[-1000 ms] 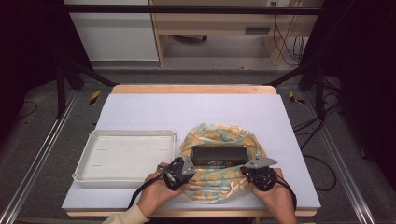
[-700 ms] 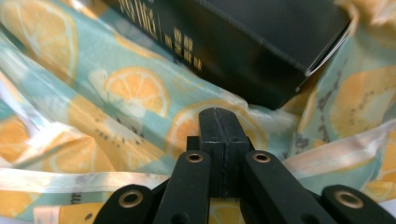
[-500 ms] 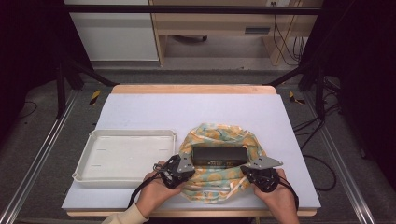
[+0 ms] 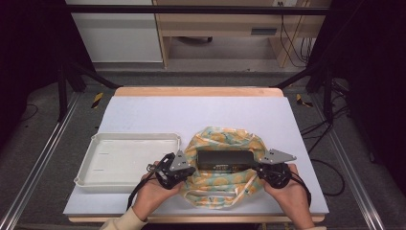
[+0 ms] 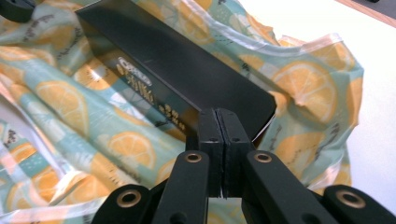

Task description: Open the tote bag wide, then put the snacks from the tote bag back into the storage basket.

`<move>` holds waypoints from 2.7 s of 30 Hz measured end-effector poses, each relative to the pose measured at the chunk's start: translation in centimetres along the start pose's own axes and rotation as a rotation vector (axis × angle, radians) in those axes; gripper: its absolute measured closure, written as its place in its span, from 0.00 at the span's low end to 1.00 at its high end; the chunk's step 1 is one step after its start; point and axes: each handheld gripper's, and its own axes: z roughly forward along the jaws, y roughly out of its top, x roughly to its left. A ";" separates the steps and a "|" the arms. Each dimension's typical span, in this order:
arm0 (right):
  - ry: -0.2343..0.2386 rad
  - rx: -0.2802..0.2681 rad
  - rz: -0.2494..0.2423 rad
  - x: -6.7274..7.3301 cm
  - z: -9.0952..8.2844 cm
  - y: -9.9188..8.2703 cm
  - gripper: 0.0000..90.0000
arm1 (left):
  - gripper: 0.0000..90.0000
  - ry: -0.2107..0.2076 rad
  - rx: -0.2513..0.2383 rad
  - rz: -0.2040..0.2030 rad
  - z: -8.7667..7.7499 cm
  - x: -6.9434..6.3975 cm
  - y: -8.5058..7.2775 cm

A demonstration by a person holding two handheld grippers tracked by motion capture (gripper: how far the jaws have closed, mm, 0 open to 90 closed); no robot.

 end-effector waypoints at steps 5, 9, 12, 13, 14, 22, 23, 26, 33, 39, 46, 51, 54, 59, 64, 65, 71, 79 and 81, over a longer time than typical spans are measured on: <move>0.004 0.029 -0.006 -0.9 0.3 0.8 0.98 | 0.99 0.013 -0.013 -0.025 -0.7 0.9 -0.2; 0.010 0.072 -0.035 -1.6 0.3 1.6 0.94 | 0.97 0.023 -0.025 -0.046 -1.2 1.6 -0.4; 0.008 0.091 -0.057 -1.9 0.0 2.2 0.91 | 0.96 0.026 -0.035 -0.063 -1.7 2.2 -0.6; 0.009 0.098 -0.067 -2.0 0.0 2.5 0.90 | 0.95 0.026 -0.035 -0.063 -1.7 2.2 -0.6; 0.008 0.105 -0.071 -2.1 -0.1 2.6 0.89 | 0.95 0.031 -0.042 -0.074 -2.0 2.5 -0.7; 0.009 0.153 -0.121 -2.4 0.0 4.3 0.80 | 0.86 0.073 -0.074 -0.106 -3.6 3.7 -1.1; 0.007 0.162 -0.124 -2.4 0.1 4.5 0.78 | 0.85 0.081 -0.077 -0.111 -3.8 4.0 -1.2; 0.012 0.179 -0.143 -2.4 0.4 4.8 0.73 | 0.78 0.109 -0.078 -0.124 -4.2 4.6 -1.6; 0.026 0.213 -0.167 -2.6 1.1 5.5 0.57 | 0.60 0.164 -0.072 -0.152 -4.6 5.5 -2.5; 0.030 0.218 -0.186 -3.0 1.5 5.9 0.48 | 0.44 0.190 -0.061 -0.168 -4.7 6.0 -3.1; 0.060 0.233 -0.233 -3.5 2.2 6.6 0.37 | 0.31 0.245 -0.063 -0.185 -4.9 6.5 -4.6; 0.073 0.263 -0.247 -3.8 2.6 6.9 0.34 | 0.24 0.266 -0.070 -0.190 -5.2 6.7 -5.1; 0.080 0.274 -0.259 -3.8 2.7 7.0 0.33 | 0.20 0.280 -0.090 -0.193 -5.8 6.8 -5.7; 0.107 0.282 -0.293 -3.8 3.0 7.2 0.38 | 0.18 0.306 -0.116 -0.215 -6.7 7.0 -6.7; 0.141 0.291 -0.329 -3.6 3.3 7.4 0.40 | 0.17 0.322 -0.126 -0.226 -7.1 7.1 -7.2; 0.154 0.296 -0.338 -3.4 3.5 7.5 0.41 | 0.17 0.324 -0.127 -0.230 -7.2 7.1 -7.3; 0.224 0.298 -0.386 -2.7 4.4 7.7 0.42 | 0.18 0.323 -0.120 -0.242 -7.1 7.3 -7.6; 0.255 0.356 -0.434 -1.9 5.5 7.3 0.38 | 0.18 0.316 -0.113 -0.228 -7.0 7.0 -7.5; 0.262 0.374 -0.430 -2.0 5.8 7.2 0.37 | 0.18 0.315 -0.113 -0.228 -7.0 6.9 -7.5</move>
